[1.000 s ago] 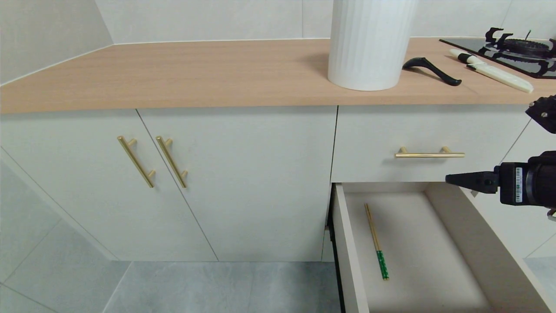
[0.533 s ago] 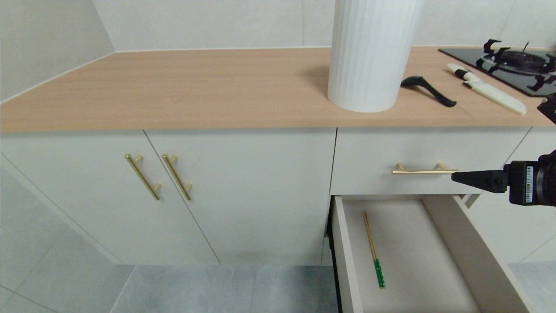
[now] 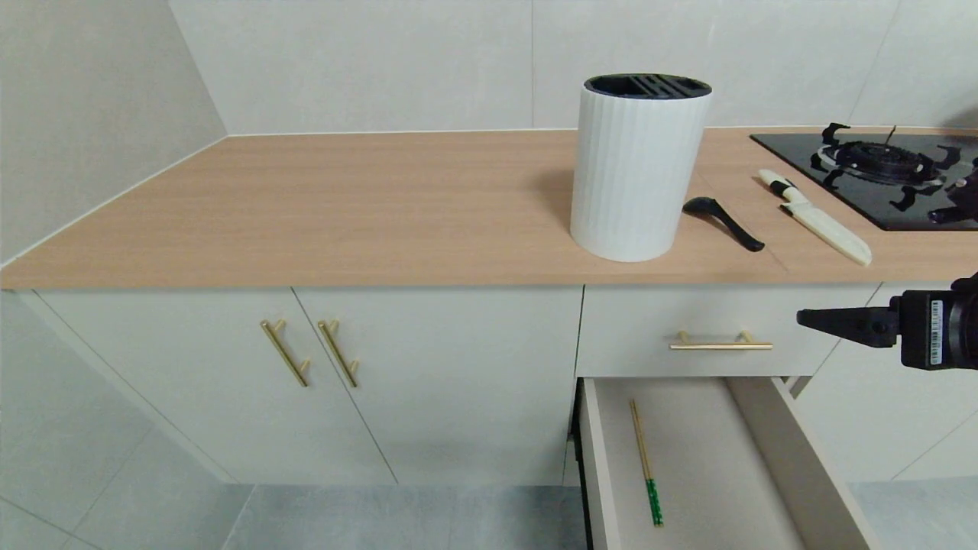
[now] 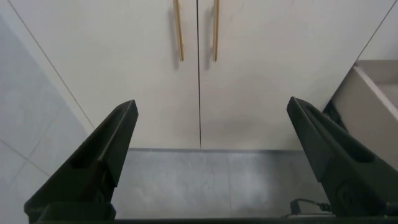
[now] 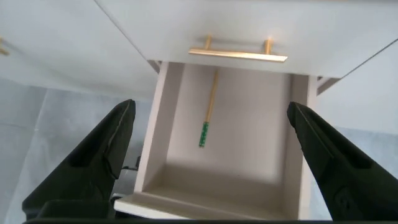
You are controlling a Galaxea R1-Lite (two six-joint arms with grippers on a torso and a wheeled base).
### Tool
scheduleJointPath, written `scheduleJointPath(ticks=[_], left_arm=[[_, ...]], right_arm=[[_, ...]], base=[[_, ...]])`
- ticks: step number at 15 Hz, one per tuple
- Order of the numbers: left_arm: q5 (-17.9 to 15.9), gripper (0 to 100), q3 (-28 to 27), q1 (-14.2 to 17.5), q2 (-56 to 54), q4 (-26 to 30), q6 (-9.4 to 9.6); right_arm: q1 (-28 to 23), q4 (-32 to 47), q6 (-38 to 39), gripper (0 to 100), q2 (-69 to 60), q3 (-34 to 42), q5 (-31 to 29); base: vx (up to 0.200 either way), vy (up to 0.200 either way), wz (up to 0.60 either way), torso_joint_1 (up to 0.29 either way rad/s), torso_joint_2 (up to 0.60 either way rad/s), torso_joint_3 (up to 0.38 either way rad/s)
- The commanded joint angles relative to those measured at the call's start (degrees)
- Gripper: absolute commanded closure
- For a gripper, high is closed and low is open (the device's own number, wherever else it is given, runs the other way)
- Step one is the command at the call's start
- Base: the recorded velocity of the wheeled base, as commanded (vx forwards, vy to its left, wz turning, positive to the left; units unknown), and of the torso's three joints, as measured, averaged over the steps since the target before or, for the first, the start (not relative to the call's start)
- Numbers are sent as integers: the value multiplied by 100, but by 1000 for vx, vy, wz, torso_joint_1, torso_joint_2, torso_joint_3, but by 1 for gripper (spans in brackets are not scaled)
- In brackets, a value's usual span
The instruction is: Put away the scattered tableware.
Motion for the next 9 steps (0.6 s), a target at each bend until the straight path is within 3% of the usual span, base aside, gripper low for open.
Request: scheduleJointPath(ticks=[1,5,8,9], left_arm=[[2,0,0,1,2,1,-4],[2,0,0,1,2,1,-4],[2,0,0,1,2,1,5],[2,0,0,1,2,1,5]], right_arm=[[2,1,-64,0,15,20,9],[2,-122,-82,0,24,117,0],[-24,-570,-187,0,217,64,0],[-235,-1071,-442,0,490,-68,9]], base=[[0,0,0,242,-481,-256],[0,0,0,231,-475,-256],[0,0,0,74,-146,-79],[0,0,0,0,0,0]])
